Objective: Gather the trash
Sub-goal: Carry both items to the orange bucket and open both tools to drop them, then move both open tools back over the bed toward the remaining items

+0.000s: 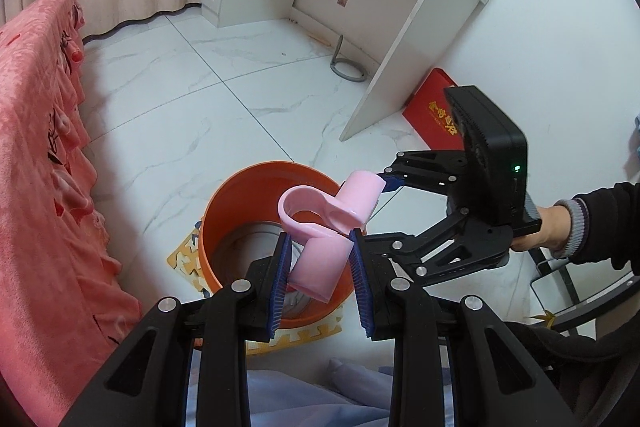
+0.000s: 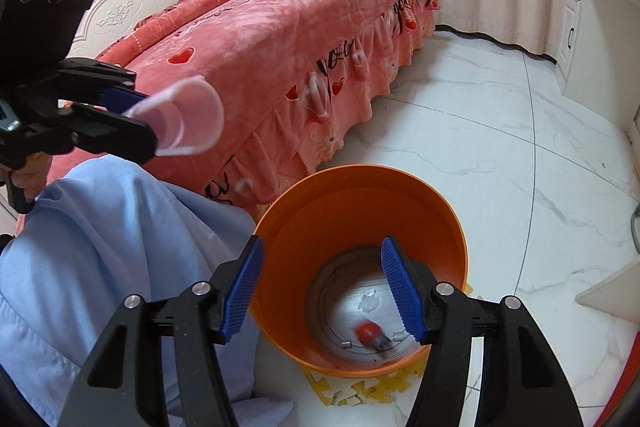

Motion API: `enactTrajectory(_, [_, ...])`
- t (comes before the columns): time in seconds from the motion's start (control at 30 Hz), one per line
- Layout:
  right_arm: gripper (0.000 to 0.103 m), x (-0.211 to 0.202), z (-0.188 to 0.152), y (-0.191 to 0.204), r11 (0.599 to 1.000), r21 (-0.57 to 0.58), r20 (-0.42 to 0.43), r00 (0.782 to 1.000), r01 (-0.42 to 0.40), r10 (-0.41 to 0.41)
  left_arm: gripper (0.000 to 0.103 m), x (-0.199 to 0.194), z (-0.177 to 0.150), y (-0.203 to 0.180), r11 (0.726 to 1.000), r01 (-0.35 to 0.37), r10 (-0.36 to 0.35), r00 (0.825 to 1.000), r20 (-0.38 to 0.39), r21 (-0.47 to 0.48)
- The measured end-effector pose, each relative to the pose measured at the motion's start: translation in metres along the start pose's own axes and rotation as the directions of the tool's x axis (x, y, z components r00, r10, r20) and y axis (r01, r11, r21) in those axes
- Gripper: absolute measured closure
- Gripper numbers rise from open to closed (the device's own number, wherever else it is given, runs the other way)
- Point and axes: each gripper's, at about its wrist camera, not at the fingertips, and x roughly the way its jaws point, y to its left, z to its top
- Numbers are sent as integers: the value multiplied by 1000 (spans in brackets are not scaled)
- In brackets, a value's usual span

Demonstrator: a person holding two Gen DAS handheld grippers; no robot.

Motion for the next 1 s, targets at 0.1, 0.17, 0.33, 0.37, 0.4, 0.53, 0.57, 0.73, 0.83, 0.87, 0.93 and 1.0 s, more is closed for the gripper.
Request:
enactTrajectory(0.1, [41, 3, 0, -2, 1000, 10, -11, 1000, 5, -5, 72, 8, 0, 0, 1000, -6, 6, 1000, -17, 3])
enactTrajectory(0.17, [41, 4, -2, -4, 1000, 18, -16, 1000, 8, -7, 69, 13, 1, -3, 1000, -16, 16, 1000, -27, 15])
enactTrajectory(0.33, [41, 2, -8, -6, 999, 41, -20, 1000, 14, -13, 46, 17, 4, -6, 999, -28, 29, 999, -23, 27])
enactTrajectory(0.37, [41, 1, -9, -6, 999, 44, -19, 1000, 15, -14, 46, 16, 4, -7, 999, -26, 27, 999, -19, 31])
enactTrajectory(0.4, [41, 0, -9, -6, 999, 47, -19, 1000, 15, -14, 46, 15, 5, -8, 999, -25, 26, 1000, -17, 32])
enactTrajectory(0.53, [41, -2, -9, -1, 999, 40, -18, 1000, 12, -12, 46, 11, 3, -9, 999, -30, 30, 999, -10, 33])
enactTrajectory(0.57, [41, -4, -9, 0, 999, 36, -17, 1000, 11, -11, 46, 9, 1, -9, 999, -32, 32, 999, -8, 30])
enactTrajectory(0.73, [41, -10, 0, 12, 1000, 9, 0, 1000, 0, 0, 46, -4, -6, -5, 997, -63, 62, 998, 12, 37])
enactTrajectory(0.83, [41, -16, 7, 21, 1000, -14, 11, 1000, -7, 7, 31, -14, -11, -4, 995, -89, 88, 996, 24, 40])
enactTrajectory(0.87, [41, -17, 10, 24, 1000, -22, 14, 1000, -9, 9, 30, -17, -13, -5, 994, -97, 96, 995, 33, 40])
enactTrajectory(0.93, [41, -21, 16, 32, 999, -42, 21, 1000, -15, 16, 30, -25, -17, -3, 994, -109, 107, 993, 45, 31])
enactTrajectory(1.0, [38, -26, 23, 41, 998, -67, 29, 999, -18, 20, 27, -32, -21, -1, 991, -130, 128, 990, 53, 26])
